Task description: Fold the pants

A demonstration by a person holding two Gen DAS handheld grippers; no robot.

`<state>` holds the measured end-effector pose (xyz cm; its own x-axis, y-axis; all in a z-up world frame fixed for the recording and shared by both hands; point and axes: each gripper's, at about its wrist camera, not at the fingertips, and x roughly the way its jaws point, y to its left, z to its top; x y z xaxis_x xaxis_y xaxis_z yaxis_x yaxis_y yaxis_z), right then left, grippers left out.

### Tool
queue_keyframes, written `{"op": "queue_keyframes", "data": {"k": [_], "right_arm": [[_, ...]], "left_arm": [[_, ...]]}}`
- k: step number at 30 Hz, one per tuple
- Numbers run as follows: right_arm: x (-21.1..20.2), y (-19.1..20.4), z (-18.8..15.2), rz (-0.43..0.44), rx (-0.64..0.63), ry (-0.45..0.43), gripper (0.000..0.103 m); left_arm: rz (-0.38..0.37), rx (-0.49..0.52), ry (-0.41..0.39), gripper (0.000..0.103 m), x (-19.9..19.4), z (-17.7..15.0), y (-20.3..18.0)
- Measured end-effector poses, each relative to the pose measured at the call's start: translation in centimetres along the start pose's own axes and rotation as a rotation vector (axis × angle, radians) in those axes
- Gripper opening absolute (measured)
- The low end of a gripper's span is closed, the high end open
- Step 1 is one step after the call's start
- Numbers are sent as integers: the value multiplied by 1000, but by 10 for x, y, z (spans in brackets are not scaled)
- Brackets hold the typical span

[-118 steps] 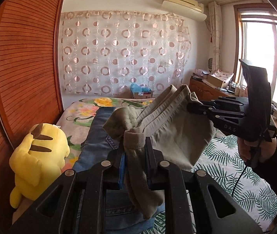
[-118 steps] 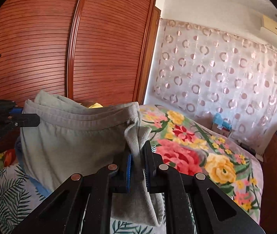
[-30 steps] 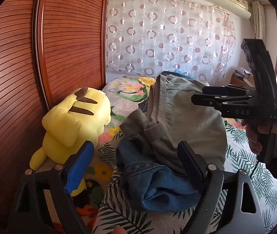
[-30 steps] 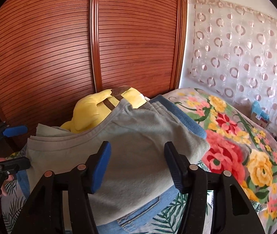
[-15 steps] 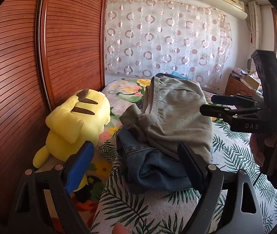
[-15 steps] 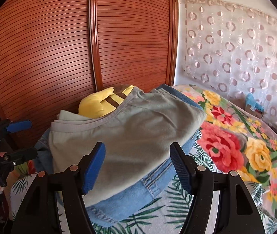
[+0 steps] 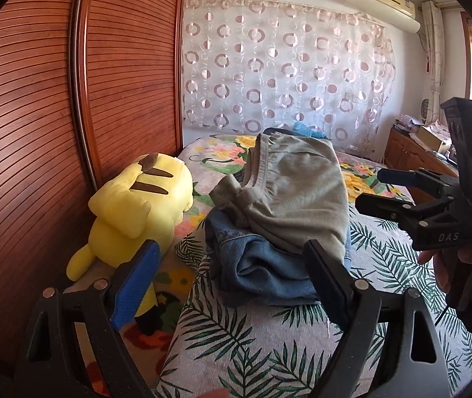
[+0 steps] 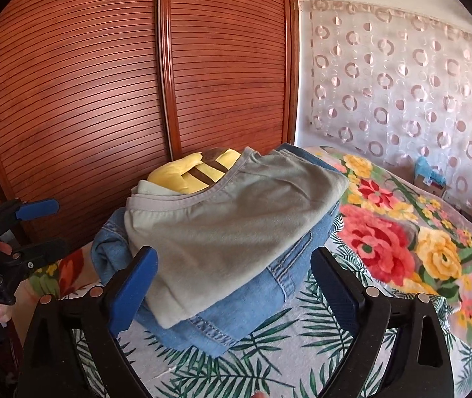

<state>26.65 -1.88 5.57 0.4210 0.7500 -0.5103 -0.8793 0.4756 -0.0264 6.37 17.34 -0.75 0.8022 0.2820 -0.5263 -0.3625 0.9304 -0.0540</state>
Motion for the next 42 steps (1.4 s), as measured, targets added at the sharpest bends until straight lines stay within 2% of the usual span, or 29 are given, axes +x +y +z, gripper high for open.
{"op": "queue_keyframes", "data": {"k": [8,18,25,29,42], "right_arm": [[-14,10,-13,1,27,-17,98],[-40,24,-34,-54,64,-25,98],[-72,31,-59,-134,123,-31,98],[-90,33,-73,-184,152,-29,102],[-176,45,-115,-350,270,-86,102]], "left_arm": [[25,7,9,88,-10,-15,-1],[-26,29,25,88,-20,-27,-16],[-81,64,18,88,-27,-30,-36],[-116,85,14,88,-33,-33,-51],[-229,152,33,88,-51,-49,-108]]}}
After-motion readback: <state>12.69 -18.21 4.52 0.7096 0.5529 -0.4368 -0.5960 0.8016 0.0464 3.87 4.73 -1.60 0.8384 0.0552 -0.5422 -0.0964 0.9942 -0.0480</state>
